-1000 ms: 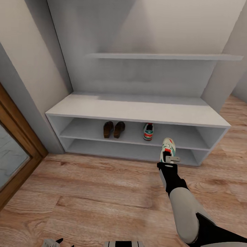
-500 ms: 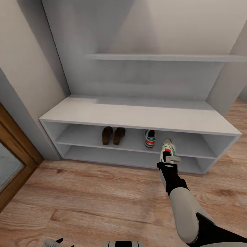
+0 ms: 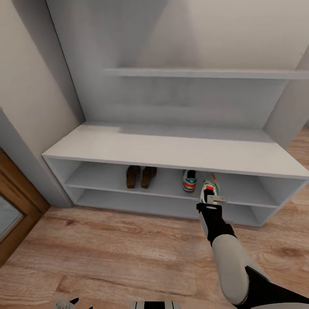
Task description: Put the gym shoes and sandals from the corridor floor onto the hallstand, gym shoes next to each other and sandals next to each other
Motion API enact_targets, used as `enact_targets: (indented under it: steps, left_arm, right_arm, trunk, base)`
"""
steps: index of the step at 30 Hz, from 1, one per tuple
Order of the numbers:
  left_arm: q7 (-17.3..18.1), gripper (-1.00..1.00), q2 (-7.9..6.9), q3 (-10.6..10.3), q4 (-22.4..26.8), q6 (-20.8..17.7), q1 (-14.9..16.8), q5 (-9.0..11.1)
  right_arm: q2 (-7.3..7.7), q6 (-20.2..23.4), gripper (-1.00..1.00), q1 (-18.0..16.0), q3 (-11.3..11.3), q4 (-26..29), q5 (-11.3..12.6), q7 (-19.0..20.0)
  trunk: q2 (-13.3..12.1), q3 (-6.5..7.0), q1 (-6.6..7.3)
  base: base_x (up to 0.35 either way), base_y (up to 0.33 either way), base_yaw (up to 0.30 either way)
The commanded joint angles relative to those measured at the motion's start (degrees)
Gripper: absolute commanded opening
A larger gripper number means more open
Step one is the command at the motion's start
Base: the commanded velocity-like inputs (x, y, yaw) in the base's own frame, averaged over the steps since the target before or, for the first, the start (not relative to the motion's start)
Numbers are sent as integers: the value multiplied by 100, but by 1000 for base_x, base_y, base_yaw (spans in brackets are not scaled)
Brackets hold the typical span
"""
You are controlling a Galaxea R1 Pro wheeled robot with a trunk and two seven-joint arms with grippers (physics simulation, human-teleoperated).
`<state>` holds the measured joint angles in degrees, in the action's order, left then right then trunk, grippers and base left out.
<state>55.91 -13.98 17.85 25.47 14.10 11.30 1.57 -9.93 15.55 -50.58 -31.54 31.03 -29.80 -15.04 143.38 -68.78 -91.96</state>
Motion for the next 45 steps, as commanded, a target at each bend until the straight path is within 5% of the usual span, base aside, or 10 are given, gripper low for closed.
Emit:
enact_targets:
  steps: [1,18,45]
  left_arm:
    - [24,100,0,15,-7,23,4,3]
    - [16,100,16,8,-7,22,4,7]
    - [16,100,17,8,-7,23,4,6]
  right_arm:
    - [-7,27,-100,-4,-27,9,-53,8]
    - [-7,33,-100,-4,-27,16,-53,2]
    - [-7,36,-100,-4,-27,17,-53,1]
  trunk:
    - [2,-5,-2]
    - [2,-5,-2]
    - [2,-5,-2]
  base:
    - [322,0,0]
    - [236,-40,0]
    - [70,-26,0]
